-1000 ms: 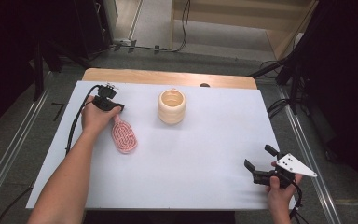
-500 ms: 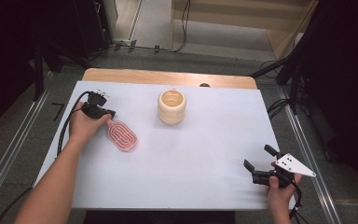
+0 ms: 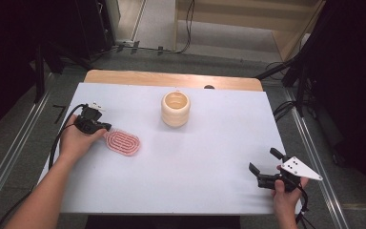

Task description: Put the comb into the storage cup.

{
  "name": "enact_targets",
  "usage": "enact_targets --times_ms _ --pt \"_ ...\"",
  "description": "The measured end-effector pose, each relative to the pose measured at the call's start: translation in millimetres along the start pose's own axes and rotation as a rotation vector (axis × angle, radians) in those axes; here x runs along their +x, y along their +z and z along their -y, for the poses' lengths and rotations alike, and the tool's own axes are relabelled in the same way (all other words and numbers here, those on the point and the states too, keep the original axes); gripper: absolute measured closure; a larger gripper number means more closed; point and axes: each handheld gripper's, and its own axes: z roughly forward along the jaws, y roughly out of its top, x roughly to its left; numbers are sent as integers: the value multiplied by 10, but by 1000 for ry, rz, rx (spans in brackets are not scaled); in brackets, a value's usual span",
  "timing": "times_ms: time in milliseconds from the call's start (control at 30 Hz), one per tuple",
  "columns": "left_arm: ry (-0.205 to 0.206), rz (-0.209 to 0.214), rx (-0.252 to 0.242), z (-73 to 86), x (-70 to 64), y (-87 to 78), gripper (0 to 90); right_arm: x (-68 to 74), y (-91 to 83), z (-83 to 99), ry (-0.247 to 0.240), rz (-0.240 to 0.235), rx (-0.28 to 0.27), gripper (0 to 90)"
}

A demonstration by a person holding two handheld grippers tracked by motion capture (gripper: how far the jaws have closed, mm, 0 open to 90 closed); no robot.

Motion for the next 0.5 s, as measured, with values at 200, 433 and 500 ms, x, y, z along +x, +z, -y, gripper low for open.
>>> enact_targets --times_ms 200,433,500 --pt "-12 3 -10 106 -81 -57 900 2 2 -1 0 2 3 0" --pt "-30 22 -7 213 -179 -124 900 4 3 -2 0 3 5 0" --pt "-31 34 -5 247 -216 -145 900 6 3 -2 1 3 6 0"
